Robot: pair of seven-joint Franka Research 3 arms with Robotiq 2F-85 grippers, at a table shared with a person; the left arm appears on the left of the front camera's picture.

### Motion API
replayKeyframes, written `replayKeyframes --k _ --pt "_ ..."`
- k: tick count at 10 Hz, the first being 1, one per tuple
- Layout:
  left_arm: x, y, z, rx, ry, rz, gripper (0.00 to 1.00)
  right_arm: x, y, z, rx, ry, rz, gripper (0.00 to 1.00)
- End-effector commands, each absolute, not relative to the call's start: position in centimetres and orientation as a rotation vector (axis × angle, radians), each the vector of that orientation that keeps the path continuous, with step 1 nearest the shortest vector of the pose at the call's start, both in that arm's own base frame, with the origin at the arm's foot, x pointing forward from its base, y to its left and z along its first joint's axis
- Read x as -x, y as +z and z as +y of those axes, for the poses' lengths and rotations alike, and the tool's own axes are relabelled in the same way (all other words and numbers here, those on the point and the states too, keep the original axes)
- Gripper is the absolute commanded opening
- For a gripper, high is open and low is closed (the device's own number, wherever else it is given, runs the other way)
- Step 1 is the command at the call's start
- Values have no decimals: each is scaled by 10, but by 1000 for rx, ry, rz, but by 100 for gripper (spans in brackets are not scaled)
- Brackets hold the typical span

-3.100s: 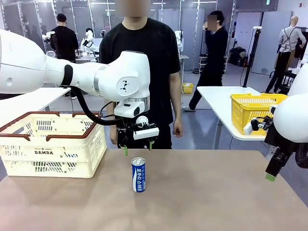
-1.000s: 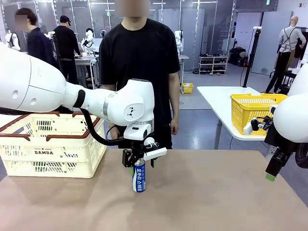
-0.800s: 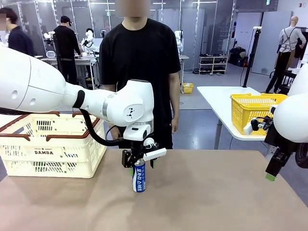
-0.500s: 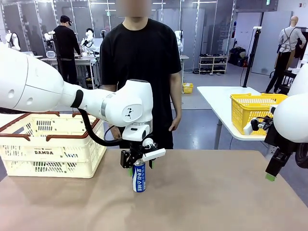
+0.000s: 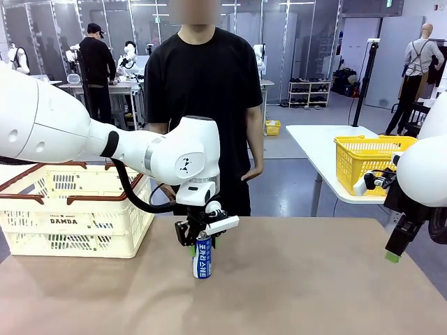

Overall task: Place the drinks into the Shopping basket.
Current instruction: Pick up one drink and place it into the Shopping basket.

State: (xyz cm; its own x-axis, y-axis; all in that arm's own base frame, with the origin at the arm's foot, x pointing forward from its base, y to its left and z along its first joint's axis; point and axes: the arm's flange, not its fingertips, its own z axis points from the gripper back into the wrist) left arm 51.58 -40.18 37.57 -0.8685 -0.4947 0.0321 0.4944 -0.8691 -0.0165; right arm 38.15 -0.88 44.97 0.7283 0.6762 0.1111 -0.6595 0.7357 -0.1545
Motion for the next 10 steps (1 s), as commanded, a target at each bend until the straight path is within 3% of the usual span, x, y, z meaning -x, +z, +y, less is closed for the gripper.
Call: replayKeyframes --k 1,6,10 --pt "-508 375 -397 63 -2613 -24 51 -381 450 -7 107 723 -165 100" --pt "-502 385 -396 96 -2599 -45 3 -381 450 -7 107 723 -165 100" --pt "-493 459 -355 58 -2543 -148 3 -381 450 -7 107 723 -165 100"
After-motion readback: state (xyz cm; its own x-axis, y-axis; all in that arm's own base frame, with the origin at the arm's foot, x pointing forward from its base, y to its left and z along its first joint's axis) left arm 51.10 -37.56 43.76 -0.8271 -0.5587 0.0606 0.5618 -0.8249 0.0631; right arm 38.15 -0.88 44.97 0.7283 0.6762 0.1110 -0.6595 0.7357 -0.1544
